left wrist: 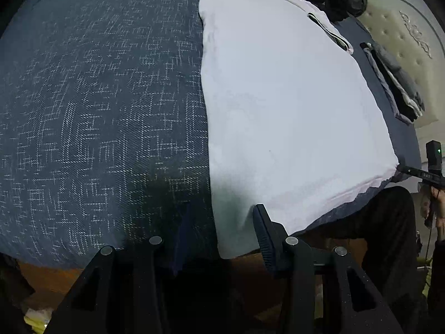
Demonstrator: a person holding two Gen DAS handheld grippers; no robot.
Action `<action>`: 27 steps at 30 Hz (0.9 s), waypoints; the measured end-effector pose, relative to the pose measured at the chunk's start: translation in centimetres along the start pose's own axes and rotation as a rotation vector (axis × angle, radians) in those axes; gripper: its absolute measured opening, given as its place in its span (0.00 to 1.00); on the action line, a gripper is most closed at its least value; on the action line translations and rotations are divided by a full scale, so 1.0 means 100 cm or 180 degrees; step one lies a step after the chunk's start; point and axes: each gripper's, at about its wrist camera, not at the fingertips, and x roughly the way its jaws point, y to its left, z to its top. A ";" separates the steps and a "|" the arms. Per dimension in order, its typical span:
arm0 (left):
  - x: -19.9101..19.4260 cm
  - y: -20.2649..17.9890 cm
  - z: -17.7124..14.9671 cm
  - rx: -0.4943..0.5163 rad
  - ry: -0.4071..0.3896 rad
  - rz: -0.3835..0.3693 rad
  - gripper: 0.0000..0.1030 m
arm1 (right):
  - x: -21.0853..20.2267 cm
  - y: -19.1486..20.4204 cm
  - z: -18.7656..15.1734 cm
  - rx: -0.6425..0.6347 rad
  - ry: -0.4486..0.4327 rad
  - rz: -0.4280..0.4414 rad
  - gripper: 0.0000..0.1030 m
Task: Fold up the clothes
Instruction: 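Grasp the shirt hem corners with both tools, then lift the hem with both tools and fold it toward the collar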
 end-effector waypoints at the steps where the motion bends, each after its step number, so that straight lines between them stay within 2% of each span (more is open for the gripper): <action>1: 0.001 -0.002 -0.001 0.0018 0.0005 -0.0007 0.46 | 0.001 0.001 -0.001 -0.0018 0.0005 0.0012 0.36; 3: 0.002 -0.005 -0.004 0.0063 0.0014 -0.0006 0.42 | 0.001 0.003 -0.002 -0.0057 0.0007 0.0034 0.25; 4: 0.003 -0.007 -0.005 0.0088 0.0018 -0.0002 0.39 | 0.001 0.004 -0.002 -0.0057 -0.0009 0.0078 0.16; 5: 0.004 -0.008 -0.006 0.0111 0.0020 0.0001 0.29 | 0.000 0.005 -0.002 -0.0058 -0.0026 0.0123 0.10; 6: 0.004 -0.009 -0.007 0.0129 0.0013 -0.0002 0.18 | 0.000 0.007 -0.003 -0.0072 -0.0044 0.0120 0.08; 7: 0.004 -0.010 -0.008 0.0141 0.0000 -0.0012 0.13 | -0.001 0.008 -0.003 -0.0086 -0.0062 0.0118 0.05; 8: 0.003 -0.011 -0.009 0.0155 -0.0011 -0.0021 0.04 | -0.003 0.014 -0.001 -0.0108 -0.0074 0.0130 0.04; 14: -0.019 -0.021 -0.011 0.0270 -0.0153 -0.0068 0.03 | -0.023 0.013 -0.001 -0.0130 -0.0216 0.0300 0.04; 20: -0.054 -0.021 0.003 0.0309 -0.0316 -0.0132 0.03 | -0.048 0.027 0.018 -0.0101 -0.0363 0.0502 0.04; 25: -0.082 -0.012 0.029 0.0334 -0.0397 -0.0170 0.03 | -0.061 0.035 0.054 -0.0144 -0.0408 0.0540 0.04; 27: -0.086 -0.021 0.039 0.0349 -0.0422 -0.0185 0.03 | -0.066 0.038 0.069 -0.0161 -0.0425 0.0556 0.04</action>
